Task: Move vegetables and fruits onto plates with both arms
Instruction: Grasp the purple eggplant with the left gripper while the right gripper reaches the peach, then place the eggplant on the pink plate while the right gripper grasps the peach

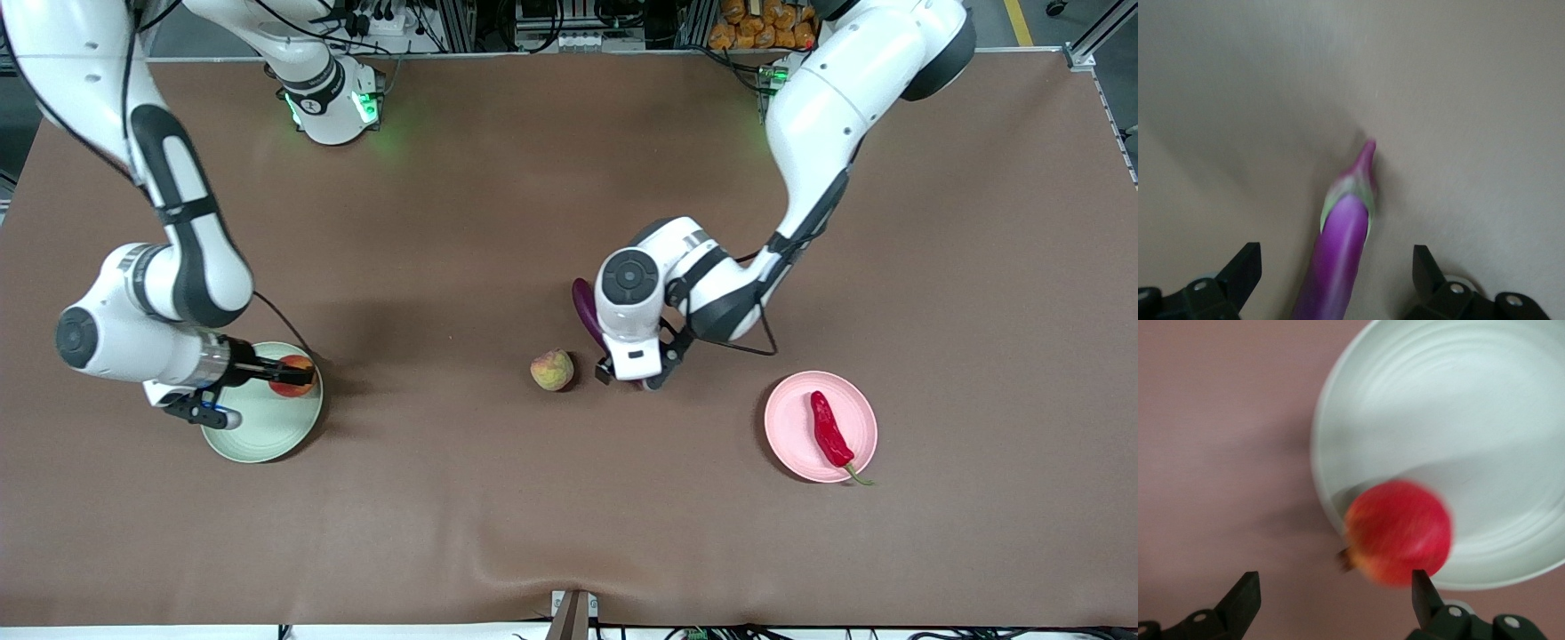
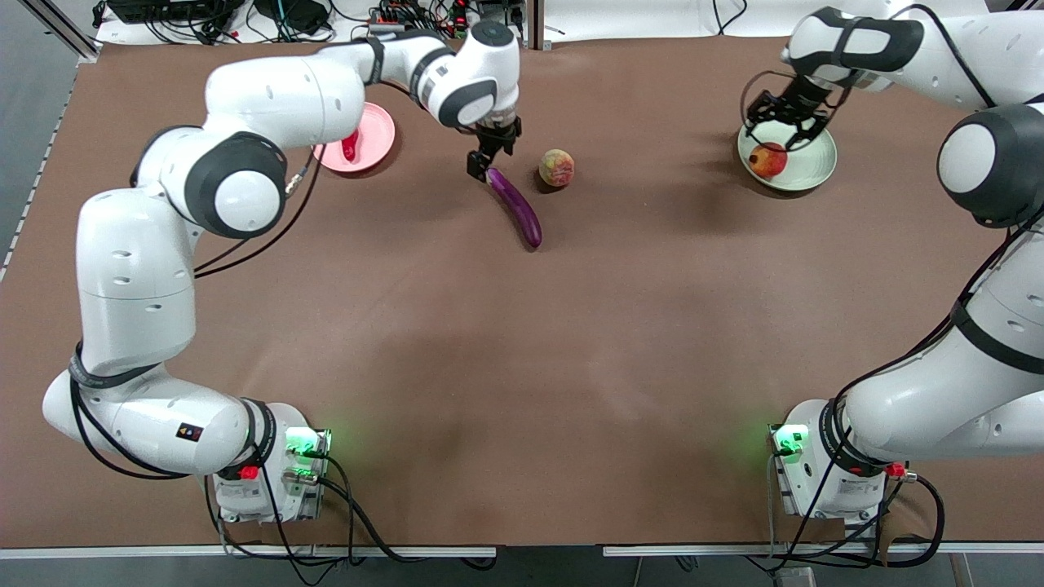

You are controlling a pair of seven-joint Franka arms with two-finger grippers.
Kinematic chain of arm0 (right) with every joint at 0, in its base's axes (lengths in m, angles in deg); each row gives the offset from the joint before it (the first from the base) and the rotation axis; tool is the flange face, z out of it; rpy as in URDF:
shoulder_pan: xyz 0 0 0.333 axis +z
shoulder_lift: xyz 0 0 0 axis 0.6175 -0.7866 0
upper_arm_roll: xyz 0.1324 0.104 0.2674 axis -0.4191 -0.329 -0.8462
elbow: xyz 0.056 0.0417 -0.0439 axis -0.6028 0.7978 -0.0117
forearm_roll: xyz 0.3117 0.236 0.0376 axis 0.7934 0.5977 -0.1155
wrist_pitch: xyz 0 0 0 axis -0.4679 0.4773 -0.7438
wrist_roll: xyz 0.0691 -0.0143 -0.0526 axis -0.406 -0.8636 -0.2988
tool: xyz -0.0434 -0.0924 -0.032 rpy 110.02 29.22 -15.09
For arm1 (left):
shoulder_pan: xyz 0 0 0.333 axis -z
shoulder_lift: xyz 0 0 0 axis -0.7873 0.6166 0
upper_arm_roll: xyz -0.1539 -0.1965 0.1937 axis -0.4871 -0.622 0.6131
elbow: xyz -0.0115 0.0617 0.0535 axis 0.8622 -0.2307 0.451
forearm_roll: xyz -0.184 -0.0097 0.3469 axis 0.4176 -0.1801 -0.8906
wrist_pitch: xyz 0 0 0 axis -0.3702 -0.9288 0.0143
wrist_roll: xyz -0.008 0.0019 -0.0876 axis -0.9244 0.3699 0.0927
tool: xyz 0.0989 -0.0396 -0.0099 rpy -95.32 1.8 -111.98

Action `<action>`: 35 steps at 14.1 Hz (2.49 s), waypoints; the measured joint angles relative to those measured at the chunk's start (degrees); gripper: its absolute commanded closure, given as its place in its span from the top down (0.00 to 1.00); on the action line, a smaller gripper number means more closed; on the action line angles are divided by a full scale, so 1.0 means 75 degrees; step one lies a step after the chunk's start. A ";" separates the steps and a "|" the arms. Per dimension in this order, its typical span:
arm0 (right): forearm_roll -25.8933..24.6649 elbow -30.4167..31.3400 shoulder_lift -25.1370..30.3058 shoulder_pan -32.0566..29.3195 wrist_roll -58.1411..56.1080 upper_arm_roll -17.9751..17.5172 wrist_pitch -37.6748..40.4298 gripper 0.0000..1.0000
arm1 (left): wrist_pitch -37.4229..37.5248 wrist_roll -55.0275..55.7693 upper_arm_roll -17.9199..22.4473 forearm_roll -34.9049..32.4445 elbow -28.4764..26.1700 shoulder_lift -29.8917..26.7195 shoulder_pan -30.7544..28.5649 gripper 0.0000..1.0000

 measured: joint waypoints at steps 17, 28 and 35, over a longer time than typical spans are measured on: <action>0.0001 -0.0530 -0.0200 0.2632 0.6014 -0.0023 -0.0724 1.00 | 0.0365 -0.3428 0.0340 -0.0052 -0.0057 -0.0783 -0.1073 0.00; -0.0466 -0.3723 -0.2855 0.4685 0.9933 0.0027 -0.0814 1.00 | -0.0217 -0.8428 0.0357 -0.0051 -0.0137 -0.0601 -0.3443 0.00; -0.0486 -0.3863 -0.3312 0.4822 1.0013 0.0026 -0.1270 0.97 | -0.0927 -0.8585 0.0617 -0.0051 -0.0142 -0.0102 -0.3597 0.00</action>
